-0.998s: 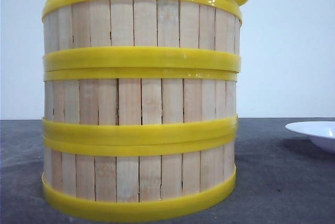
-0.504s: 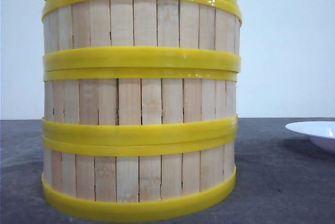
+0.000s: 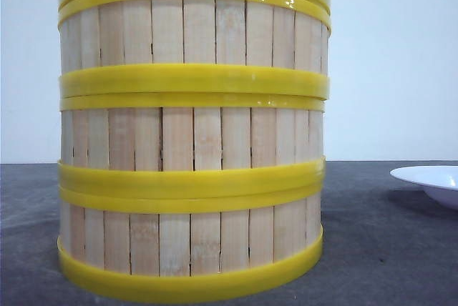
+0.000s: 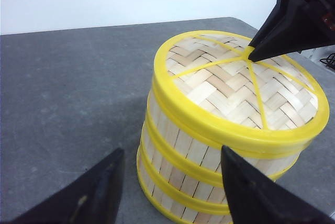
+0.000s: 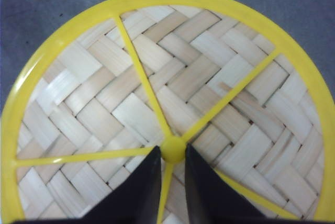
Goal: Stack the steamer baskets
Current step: 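Lower the lid onto the top basket with the right gripper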
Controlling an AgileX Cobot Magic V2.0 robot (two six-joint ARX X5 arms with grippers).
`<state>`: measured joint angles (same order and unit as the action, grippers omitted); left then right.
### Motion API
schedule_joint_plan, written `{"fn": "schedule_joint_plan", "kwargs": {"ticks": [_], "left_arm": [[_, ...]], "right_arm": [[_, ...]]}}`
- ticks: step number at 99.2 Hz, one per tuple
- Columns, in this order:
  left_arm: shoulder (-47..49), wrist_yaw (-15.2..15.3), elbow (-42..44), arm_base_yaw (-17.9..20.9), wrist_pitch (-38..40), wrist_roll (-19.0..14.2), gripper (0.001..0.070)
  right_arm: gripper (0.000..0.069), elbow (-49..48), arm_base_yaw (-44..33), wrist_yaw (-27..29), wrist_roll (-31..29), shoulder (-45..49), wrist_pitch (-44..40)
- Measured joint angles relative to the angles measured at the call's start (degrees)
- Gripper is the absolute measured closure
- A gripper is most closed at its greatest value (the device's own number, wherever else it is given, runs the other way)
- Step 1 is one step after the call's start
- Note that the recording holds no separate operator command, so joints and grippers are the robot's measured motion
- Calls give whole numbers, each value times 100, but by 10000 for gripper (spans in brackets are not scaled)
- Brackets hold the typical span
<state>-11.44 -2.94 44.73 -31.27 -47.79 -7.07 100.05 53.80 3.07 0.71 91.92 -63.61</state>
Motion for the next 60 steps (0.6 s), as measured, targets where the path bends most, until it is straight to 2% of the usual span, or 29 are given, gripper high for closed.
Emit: {"fn": "schedule_joint_plan", "kwargs": {"ticks": [29,35,48,60], "left_arm": [[0,0,0,0,0,0,363],[0,0,0,0,0,0,363],[0,0,0,0,2,0,363],[0,0,0,0,0,0,363]], "right_arm": [[632,0,-28,0,22,0,-2],[578,0,-28,13,20,0,2],[380,13,-31,31,17,0,26],[326,168,-57,249,48,-7,28]]}}
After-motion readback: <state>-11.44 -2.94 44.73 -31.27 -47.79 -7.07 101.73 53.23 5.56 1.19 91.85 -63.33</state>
